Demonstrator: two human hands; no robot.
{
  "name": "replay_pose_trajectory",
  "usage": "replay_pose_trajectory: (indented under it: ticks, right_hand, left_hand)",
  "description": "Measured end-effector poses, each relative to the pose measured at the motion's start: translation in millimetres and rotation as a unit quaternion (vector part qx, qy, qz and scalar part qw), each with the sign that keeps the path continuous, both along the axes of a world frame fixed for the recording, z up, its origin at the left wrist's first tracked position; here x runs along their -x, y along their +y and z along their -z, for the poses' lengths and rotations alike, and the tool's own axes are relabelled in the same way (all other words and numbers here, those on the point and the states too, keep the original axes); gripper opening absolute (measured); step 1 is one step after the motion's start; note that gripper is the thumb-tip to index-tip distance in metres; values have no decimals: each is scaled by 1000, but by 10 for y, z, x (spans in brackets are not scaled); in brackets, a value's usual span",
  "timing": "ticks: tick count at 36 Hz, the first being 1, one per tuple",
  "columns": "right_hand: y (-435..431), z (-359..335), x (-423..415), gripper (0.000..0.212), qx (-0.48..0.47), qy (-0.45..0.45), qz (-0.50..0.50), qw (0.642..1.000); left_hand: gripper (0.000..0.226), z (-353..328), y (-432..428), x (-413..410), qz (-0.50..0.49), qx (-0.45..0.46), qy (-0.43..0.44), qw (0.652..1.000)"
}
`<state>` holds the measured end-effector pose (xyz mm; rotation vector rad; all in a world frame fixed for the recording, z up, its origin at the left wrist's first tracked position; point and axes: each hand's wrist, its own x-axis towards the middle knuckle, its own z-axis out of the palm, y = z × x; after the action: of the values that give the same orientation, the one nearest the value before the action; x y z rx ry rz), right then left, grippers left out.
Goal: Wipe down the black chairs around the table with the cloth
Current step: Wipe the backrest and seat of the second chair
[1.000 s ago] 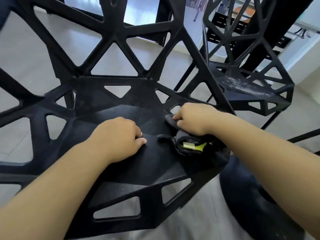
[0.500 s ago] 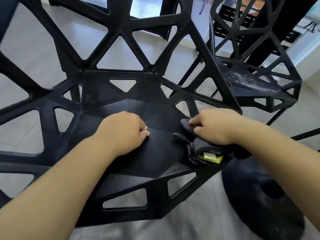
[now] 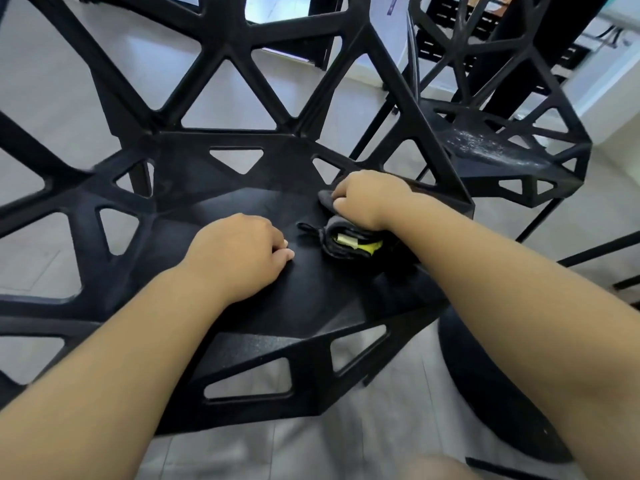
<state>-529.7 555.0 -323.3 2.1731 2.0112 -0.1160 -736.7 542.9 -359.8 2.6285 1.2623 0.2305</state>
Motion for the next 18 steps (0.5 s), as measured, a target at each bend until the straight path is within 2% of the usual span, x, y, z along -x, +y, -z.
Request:
replay_pose_trajectory:
  ticks: [8,13,18]
  right_hand:
    - [-908,-137,-128,34,-23,45,49,998]
    - [-1407,-14,-271,43,-57,90,117,987]
    - [-1689,24,-316,45,-46,145,195,969]
  left_hand:
    - [33,-13,-44,-37,3,-8,7,1000]
    - [34,-65,-160,-31,-8,2,7,1000]
    - [32,-130,-353,-1,-22,27,-3,999]
